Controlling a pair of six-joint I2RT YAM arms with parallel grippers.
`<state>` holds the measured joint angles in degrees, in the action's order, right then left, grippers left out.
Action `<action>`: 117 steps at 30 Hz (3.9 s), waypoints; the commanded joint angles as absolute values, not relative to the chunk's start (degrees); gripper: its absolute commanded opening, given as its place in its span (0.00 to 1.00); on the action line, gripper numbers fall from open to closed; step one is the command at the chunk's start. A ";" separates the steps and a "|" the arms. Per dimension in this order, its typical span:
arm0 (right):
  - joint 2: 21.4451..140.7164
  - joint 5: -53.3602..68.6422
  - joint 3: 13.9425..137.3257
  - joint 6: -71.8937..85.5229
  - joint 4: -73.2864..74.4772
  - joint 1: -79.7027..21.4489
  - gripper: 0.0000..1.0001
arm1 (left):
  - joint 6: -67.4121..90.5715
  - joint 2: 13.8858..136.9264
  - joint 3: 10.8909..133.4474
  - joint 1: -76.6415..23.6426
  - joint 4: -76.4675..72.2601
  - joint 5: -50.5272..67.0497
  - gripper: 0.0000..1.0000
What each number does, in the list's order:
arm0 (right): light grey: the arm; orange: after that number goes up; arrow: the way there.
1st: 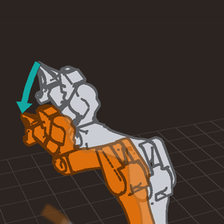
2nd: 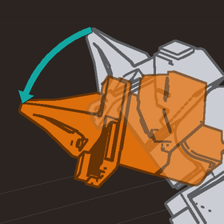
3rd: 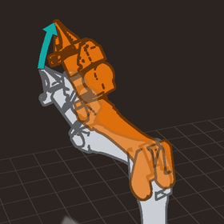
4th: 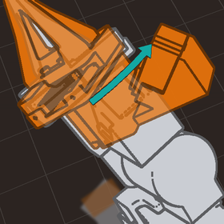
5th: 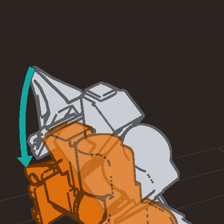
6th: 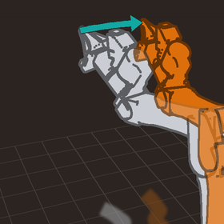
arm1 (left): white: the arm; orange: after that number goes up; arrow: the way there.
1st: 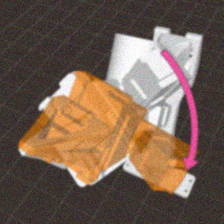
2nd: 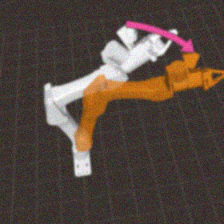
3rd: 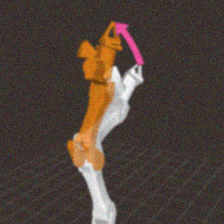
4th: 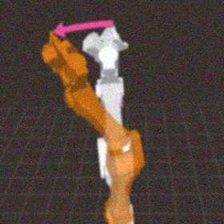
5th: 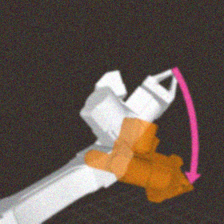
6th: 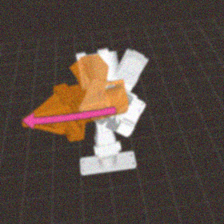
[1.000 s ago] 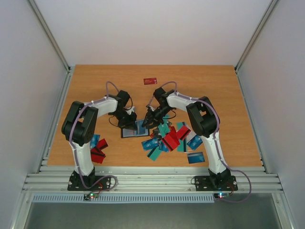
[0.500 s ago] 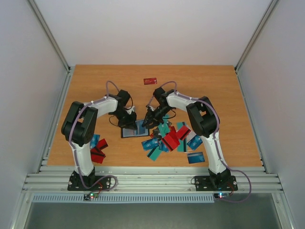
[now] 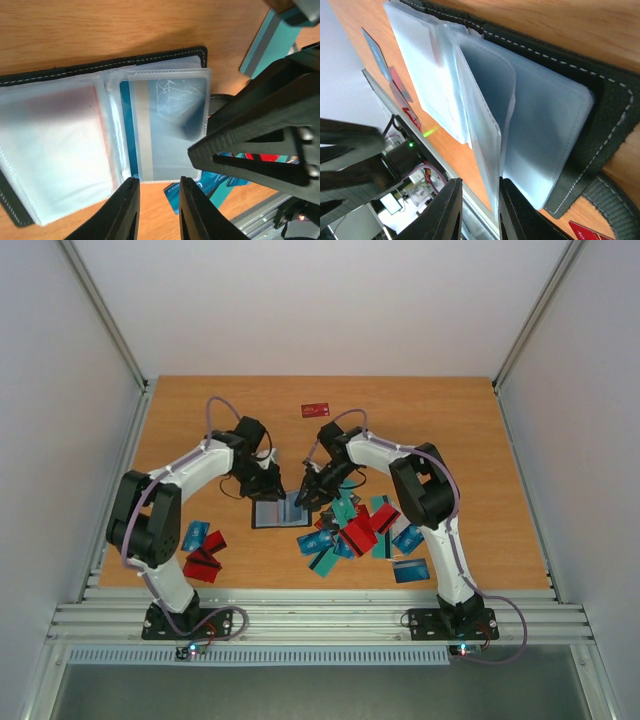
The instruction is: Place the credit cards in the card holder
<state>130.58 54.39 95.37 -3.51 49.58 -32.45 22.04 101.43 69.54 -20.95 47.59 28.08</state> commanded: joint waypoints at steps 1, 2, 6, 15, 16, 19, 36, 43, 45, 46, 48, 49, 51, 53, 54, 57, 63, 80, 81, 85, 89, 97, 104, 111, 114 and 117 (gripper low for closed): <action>131.92 53.13 96.77 -2.69 50.61 -33.29 0.22 | 21.43 96.98 69.45 -19.39 50.23 26.36 0.27; 131.92 52.87 96.77 -2.46 50.73 -33.26 0.21 | 21.29 96.22 68.88 -18.97 50.38 26.25 0.28; 131.72 52.17 97.14 -1.64 51.81 -33.51 0.22 | 21.01 92.60 66.32 -17.20 50.70 26.02 0.31; 133.69 48.84 105.86 4.67 57.53 -38.00 0.22 | 20.55 83.44 60.95 -13.97 51.88 25.13 0.32; 135.33 49.09 109.29 5.34 58.85 -38.90 0.22 | 20.30 82.58 60.99 -13.57 52.70 24.62 0.32; 141.69 50.35 125.46 5.12 66.19 -42.19 0.24 | 18.59 79.39 61.69 -12.19 56.33 22.25 0.33; 128.49 39.81 128.01 -1.07 71.81 -43.23 0.28 | 19.42 65.09 61.23 -10.00 60.87 17.26 0.42; 111.79 34.63 101.98 -0.64 62.51 -38.11 0.28 | 18.59 66.56 58.99 -11.20 56.68 25.22 0.42; 107.26 35.07 93.73 -0.11 59.02 -35.91 0.29 | 18.46 67.13 58.45 -12.69 55.16 27.23 0.42; 105.07 35.21 89.65 1.01 57.54 -34.74 0.29 | 18.39 67.55 58.26 -13.78 54.41 27.97 0.42; 101.09 35.33 82.62 3.09 54.93 -32.63 0.29 | 18.43 68.58 57.89 -17.15 52.85 28.72 0.42; 99.27 35.27 79.49 3.57 53.92 -31.73 0.29 | 18.52 69.29 57.77 -18.80 51.91 29.08 0.42; 95.59 34.69 73.72 4.64 52.23 -30.19 0.29 | 19.16 70.60 57.55 -21.78 49.68 29.70 0.42; 92.28 33.03 68.87 5.55 51.50 -28.68 0.30 | 20.00 72.24 57.69 -24.55 47.50 30.30 0.42; 90.90 32.50 66.46 6.00 51.17 -27.86 0.30 | 20.25 73.29 57.89 -25.73 46.51 30.58 0.42; 86.85 31.64 59.96 7.19 50.23 -24.98 0.33 | 21.06 76.99 59.23 -29.44 43.73 31.48 0.42; 82.94 34.34 49.58 8.40 46.10 -21.24 0.40 | 21.76 88.07 64.85 -37.49 40.53 31.67 0.42; 77.77 40.73 30.75 21.16 23.89 -20.30 0.53 | 17.17 116.06 84.19 -42.28 42.56 36.33 0.42; 77.90 40.84 29.94 21.43 23.12 -20.24 0.53 | 17.19 117.06 85.08 -42.40 42.55 36.65 0.42; 78.73 41.16 28.23 22.01 20.93 -20.00 0.53 | 17.09 120.48 87.37 -43.09 42.44 37.41 0.42; 79.62 41.93 26.73 22.26 18.41 -19.25 0.52 | 16.89 123.46 88.15 -44.01 42.57 37.46 0.42; 81.14 42.60 25.86 21.53 16.26 -17.21 0.51 | 16.77 125.65 83.94 -45.53 41.07 37.52 0.41; 81.47 43.40 24.77 21.37 13.38 -15.78 0.50 | 17.99 125.42 80.80 -45.62 39.86 37.71 0.39; 80.63 46.96 23.82 22.90 6.53 -15.73 0.49 | 18.43 124.86 79.73 -45.79 39.75 39.53 0.37; 80.86 47.22 23.99 22.87 6.23 -15.73 0.49 | 18.61 123.13 78.58 -45.96 38.28 41.75 0.37; 82.68 47.04 24.30 22.70 6.54 -15.73 0.47 | 18.40 122.30 78.01 -45.95 37.83 43.44 0.36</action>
<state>80.44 49.39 24.05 23.09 12.40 -16.05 17.80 120.97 81.41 -43.83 36.21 40.66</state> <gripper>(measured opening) 0.482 0.367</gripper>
